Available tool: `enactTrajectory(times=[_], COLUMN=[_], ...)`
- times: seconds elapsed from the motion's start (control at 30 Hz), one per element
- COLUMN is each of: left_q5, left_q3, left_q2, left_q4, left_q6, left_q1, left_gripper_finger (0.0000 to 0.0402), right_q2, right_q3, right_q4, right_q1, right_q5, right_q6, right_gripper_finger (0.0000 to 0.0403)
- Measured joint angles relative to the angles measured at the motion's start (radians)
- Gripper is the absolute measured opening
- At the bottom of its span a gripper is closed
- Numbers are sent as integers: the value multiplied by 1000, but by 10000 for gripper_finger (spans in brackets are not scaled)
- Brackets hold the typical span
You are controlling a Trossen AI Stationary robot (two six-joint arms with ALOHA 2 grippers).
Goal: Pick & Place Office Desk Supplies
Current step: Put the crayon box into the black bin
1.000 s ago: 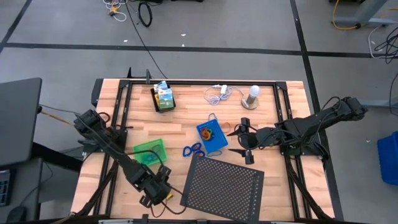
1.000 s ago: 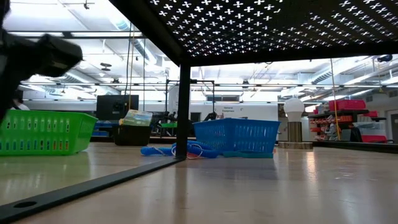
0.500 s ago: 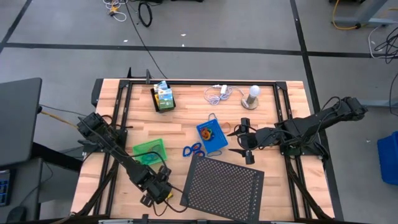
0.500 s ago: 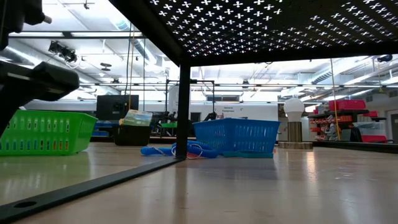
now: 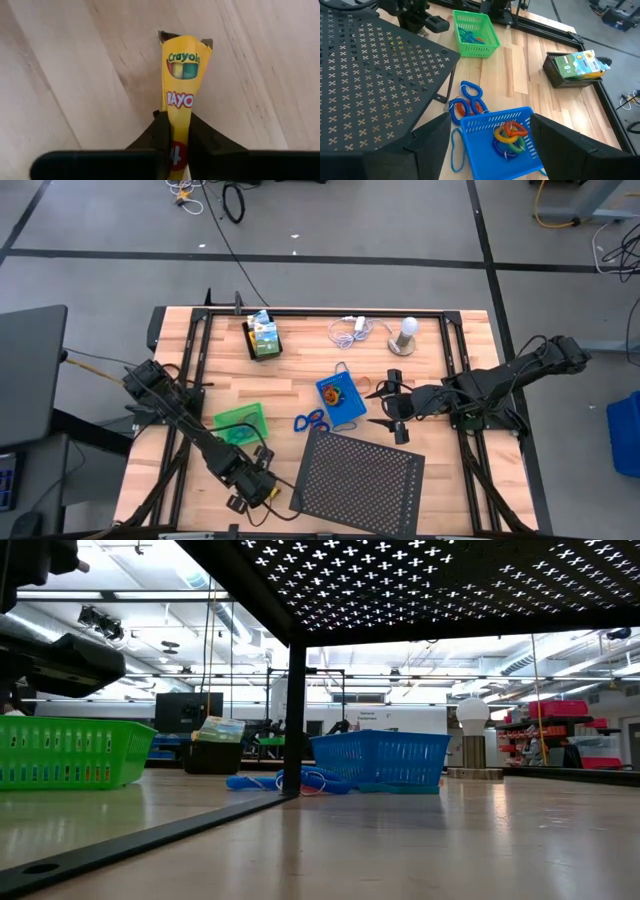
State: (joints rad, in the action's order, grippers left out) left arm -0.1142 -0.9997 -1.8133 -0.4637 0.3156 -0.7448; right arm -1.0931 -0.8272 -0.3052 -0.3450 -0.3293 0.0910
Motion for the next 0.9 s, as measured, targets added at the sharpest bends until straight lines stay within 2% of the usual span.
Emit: enactTrajectory(times=[0.33,0.5,0.7,0.9], left_q5=[3,-62,-66,-79], left_q3=[2,7,2,-83], left_q2=[7,47,65,65], left_q4=[-6,-32,-49,-173], left_q6=[86,116,173,193], left_q1=[6,7,13,41], left_gripper_finger=[34,34,34,34], right_q2=[0,0,0,0], right_q3=[0,0,0,0], right_q4=[1,1,1,1], right_q1=[0,0,0,0], right_q5=[14,14,14,15], right_q6=[0,0,3,3], right_gripper_finger=[279,279,279,279])
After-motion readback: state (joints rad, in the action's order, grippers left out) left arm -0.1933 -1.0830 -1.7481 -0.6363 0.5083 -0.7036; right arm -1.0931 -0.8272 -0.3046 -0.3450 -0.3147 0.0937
